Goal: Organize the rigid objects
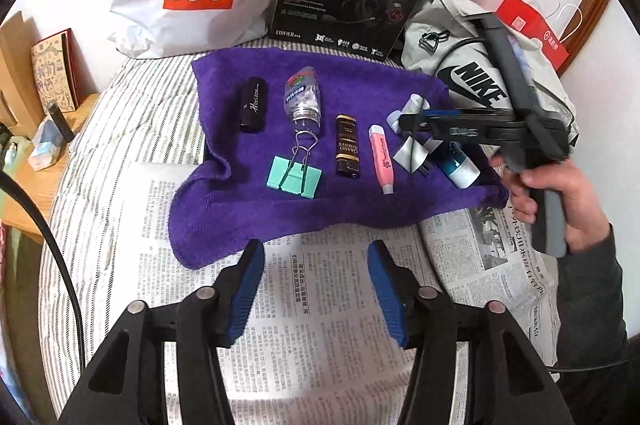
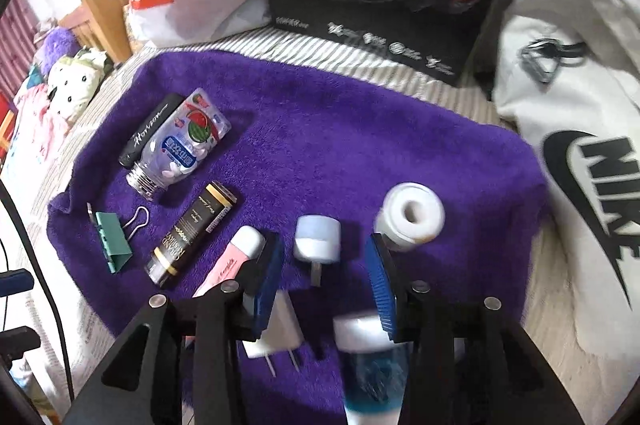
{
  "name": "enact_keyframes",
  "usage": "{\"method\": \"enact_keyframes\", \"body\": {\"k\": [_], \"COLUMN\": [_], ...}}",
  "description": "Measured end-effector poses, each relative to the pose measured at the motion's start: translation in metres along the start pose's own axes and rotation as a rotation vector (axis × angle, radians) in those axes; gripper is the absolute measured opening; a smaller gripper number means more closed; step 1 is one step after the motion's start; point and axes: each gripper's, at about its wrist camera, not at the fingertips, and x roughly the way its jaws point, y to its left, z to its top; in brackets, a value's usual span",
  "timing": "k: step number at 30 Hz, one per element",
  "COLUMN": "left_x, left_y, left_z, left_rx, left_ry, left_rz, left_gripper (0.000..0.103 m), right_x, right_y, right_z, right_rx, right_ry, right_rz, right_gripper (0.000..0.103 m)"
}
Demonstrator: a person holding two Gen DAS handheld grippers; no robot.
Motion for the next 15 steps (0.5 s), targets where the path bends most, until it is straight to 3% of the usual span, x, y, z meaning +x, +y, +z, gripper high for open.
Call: {"method": "enact_keyframes", "body": {"k": [1, 5, 8, 12, 15], "left_x": [-0.002, -0.012, -0.022, -0.036, -0.045], "left_y": [-0.002, -0.019, -0.033, -0.054, -0.066], "left_z": [0.0, 0.0, 0.002, 0.002, 0.001], "left_rx": [0.008, 0.064, 0.079, 0.116, 0.111], "left_ry": [-0.007, -0.041, -0.068, -0.09, -0.106], "left_rz": [-0.005, -0.019, -0.029, -0.006, 0.002], "left_gripper": [0.055, 0.069, 0.082, 0.096, 0.102], "right_x": [-0.007, -0.054, -0.085, -0.115, -0.132], "right_y": [-0.001, 0.002, 0.005, 0.008, 0.004], "right_z": [-0.002, -0.017, -0.034, -0.059, -0.078], "right_rx": [0.01, 0.026, 0.03, 0.073, 0.137], "right_ry": [-0.009, -0.084, -0.131, -0.157, -0.173], "right_rz": [0.011, 0.009, -0.005, -0.042, -0.065], "right_gripper": [0.048, 0.08, 0.092, 0.103, 0.103]}}
